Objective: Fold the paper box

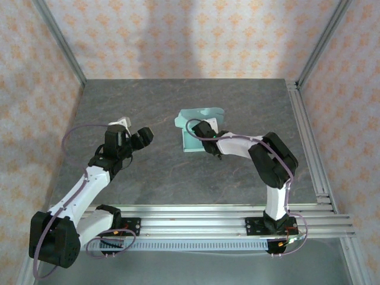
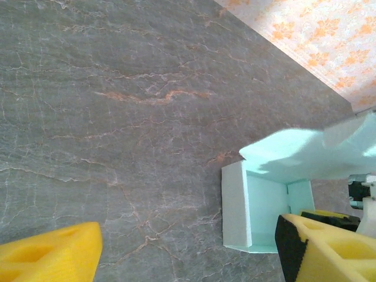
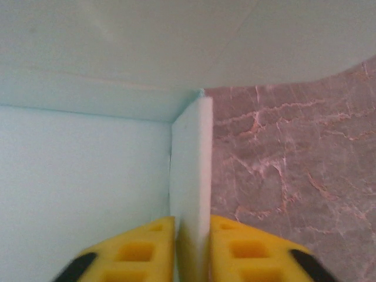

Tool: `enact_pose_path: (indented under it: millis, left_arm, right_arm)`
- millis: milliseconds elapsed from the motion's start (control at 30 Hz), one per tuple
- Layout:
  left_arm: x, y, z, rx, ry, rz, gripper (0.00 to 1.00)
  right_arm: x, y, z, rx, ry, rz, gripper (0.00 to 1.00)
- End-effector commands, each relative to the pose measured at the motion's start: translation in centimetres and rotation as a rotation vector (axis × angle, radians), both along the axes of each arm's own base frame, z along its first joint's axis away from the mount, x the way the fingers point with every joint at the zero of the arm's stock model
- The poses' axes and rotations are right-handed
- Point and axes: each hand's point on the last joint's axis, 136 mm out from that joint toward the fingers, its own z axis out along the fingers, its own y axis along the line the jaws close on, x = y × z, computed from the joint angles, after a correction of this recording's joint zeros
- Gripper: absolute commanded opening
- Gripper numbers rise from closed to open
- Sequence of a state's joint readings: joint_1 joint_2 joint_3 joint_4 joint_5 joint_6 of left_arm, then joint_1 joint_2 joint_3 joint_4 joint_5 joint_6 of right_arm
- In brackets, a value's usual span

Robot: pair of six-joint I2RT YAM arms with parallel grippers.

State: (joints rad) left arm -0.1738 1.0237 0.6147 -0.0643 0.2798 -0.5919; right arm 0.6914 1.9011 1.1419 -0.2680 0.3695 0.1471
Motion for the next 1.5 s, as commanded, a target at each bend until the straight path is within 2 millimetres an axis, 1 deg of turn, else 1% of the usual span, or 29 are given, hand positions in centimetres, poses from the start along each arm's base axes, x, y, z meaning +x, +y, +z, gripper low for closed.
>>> enact_pose_path:
  millis: [0,133,233,333,467,567,667,767,867,967,1067,1167,1267,1367,1433,1467]
  left_arm:
    - [0.3,0.4,0.5,0.028,-0.002,-0.002,0.80]
    - [0.4,0.4,0.3,0.028,0.001,-0.002,0.80]
    - [0.6,0.2,0.1,0.024,0.004,-0.011,0.80]
    - [0.9,-0.1,0.0,0.014,0.004,-0.021,0.80]
    - [1.5,-0.4,-0.1,0.008,0.009,-0.034,0.81]
    - [2.6,-1.5,-0.8,-0.021,0.021,-0.074,0.81]
    - [4.0,-3.2,-1.6,-0.074,0.030,-0.139,0.80]
    - [5.3,-5.2,-1.3,-0.083,0.011,-0.233,0.80]
    - [6.4,-6.9,0.2,0.015,-0.021,-0.378,0.80]
    - [7.4,-8.0,1.9,0.119,-0.038,-0.501,0.80]
    - [8.0,-9.0,3.2,0.233,-0.058,-0.666,0.81]
    - [8.1,-9.5,4.0,0.348,-0.050,-0.833,0.81]
    - [8.2,-10.3,4.8,0.400,-0.035,-0.994,0.80]
    - [8.9,-11.1,5.5,0.409,-0.044,-1.097,0.79]
    - [9.3,-11.9,5.6,0.390,-0.055,-1.165,0.74]
    - [9.5,-12.3,5.1,0.384,-0.052,-1.205,0.71]
  right_arm:
    - [-1.1,-0.8,0.5,-0.021,0.050,-0.001,0.30]
    - [-0.7,-0.1,3.2,0.048,0.000,0.012,0.42]
    - [-0.8,0.0,4.7,0.078,-0.024,0.013,0.50]
    - [-0.9,0.0,5.8,0.111,-0.035,0.010,0.58]
    - [-1.3,-0.3,7.5,0.171,-0.057,0.001,0.62]
    - [-1.3,-0.5,9.5,0.249,-0.108,0.008,0.66]
    - [-1.3,-0.3,11.5,0.344,-0.135,0.056,0.71]
    - [-1.2,0.1,13.8,0.405,-0.172,0.145,0.77]
    - [-1.1,0.5,16.1,0.455,-0.200,0.254,0.81]
    - [-1.1,0.6,17.5,0.476,-0.188,0.338,0.83]
    - [-0.8,-0.2,18.5,0.477,-0.169,0.327,0.83]
    - [-1.2,-0.5,19.7,0.483,-0.157,0.329,0.84]
    - [-1.9,-0.3,20.4,0.504,-0.140,0.339,0.84]
    - [-2.6,-0.4,20.4,0.520,-0.122,0.335,0.84]
    - [-3.1,-0.6,20.0,0.519,-0.113,0.334,0.85]
    - [-3.3,-0.8,19.7,0.516,-0.111,0.329,0.85]
